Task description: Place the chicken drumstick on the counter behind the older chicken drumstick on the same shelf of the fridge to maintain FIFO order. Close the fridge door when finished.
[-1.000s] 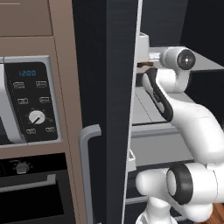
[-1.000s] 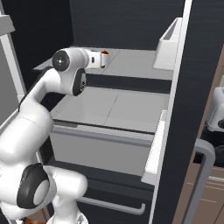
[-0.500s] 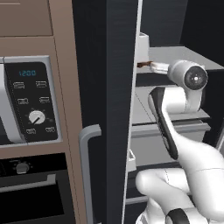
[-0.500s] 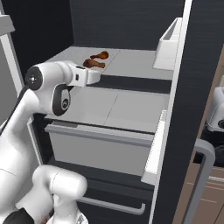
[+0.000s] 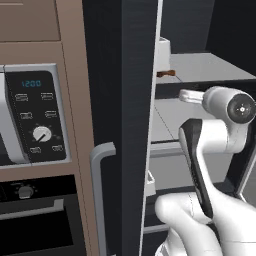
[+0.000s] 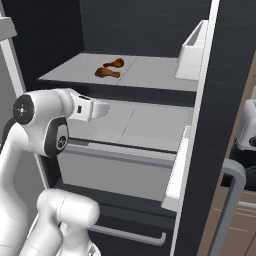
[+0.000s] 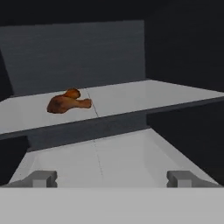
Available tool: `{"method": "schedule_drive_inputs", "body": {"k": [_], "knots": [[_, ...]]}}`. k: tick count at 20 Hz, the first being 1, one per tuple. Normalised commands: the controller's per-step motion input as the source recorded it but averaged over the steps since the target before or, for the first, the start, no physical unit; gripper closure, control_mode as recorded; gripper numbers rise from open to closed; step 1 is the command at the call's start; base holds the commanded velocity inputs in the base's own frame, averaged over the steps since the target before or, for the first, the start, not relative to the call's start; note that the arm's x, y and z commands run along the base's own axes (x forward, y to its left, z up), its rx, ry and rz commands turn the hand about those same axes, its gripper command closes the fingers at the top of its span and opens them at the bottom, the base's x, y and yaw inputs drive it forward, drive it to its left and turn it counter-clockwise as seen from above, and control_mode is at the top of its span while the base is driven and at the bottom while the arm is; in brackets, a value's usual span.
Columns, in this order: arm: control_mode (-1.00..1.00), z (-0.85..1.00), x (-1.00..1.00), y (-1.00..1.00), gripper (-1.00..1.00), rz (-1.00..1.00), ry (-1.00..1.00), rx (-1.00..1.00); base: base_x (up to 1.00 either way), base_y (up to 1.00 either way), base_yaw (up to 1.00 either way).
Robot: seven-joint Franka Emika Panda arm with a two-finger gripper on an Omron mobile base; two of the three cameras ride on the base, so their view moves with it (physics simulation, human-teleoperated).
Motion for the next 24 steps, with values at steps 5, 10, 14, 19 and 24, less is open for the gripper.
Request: {"method": "schedule_drive_inputs", "body": {"k": [5,10,14,19,24], "knots": [[1.00,-0.33,-0.08,0.00,-1.00,0.00,0.13,0.00,-0.15,0.01,0.00],[1.00,0.00,0.00,0.00,-1.00,0.00,0.00,0.00,-0.96,0.00,0.00],[1.00,0.00,0.00,0.00,-1.00,0.00,0.00,0.00,-0.37,-0.20,0.00],[1.00,0.00,0.00,0.00,-1.00,0.00,0.00,0.00,-0.17,-0.25,0.00],[1.00,0.00,0.00,0.00,-1.00,0.00,0.00,0.00,-0.28,-0.37,0.00]]}}
